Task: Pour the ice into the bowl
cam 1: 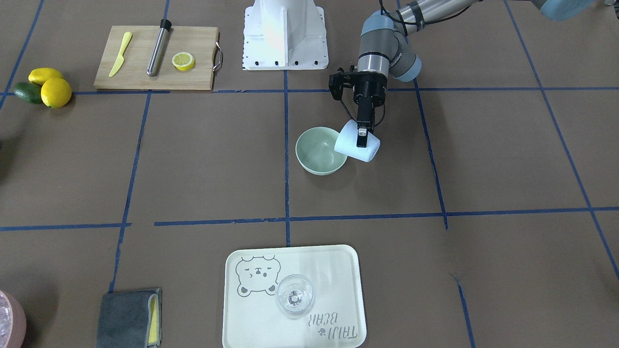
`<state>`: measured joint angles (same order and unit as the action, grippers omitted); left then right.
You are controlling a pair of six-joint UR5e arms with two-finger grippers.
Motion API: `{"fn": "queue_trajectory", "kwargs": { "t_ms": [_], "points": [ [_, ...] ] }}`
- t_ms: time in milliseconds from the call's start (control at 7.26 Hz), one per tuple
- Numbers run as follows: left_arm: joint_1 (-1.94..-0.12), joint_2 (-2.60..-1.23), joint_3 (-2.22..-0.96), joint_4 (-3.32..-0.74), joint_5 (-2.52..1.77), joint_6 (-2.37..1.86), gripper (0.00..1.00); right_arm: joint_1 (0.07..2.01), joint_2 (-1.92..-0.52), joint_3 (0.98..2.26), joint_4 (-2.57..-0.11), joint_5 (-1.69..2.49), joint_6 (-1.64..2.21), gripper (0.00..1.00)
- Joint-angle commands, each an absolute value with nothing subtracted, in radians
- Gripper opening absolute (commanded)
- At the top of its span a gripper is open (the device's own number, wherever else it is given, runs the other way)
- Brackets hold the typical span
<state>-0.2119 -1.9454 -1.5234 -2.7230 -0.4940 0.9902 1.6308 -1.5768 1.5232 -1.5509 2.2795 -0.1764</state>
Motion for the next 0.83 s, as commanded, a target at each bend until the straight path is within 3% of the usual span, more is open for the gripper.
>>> {"fn": "queue_trajectory", "kwargs": {
  "t_ms": [0, 689],
  "points": [
    [-0.218, -1.962, -1.503, -2.682, -0.486, 1.067, 0.00, 1.635, -1.577, 1.523, -1.551, 2.279, -0.176, 1.00],
    [-0.216, -2.019, -1.508, -2.686, -0.457, 1.454, 0.00, 1.641, -1.577, 1.523, -1.551, 2.283, -0.176, 1.00]
  ]
}}
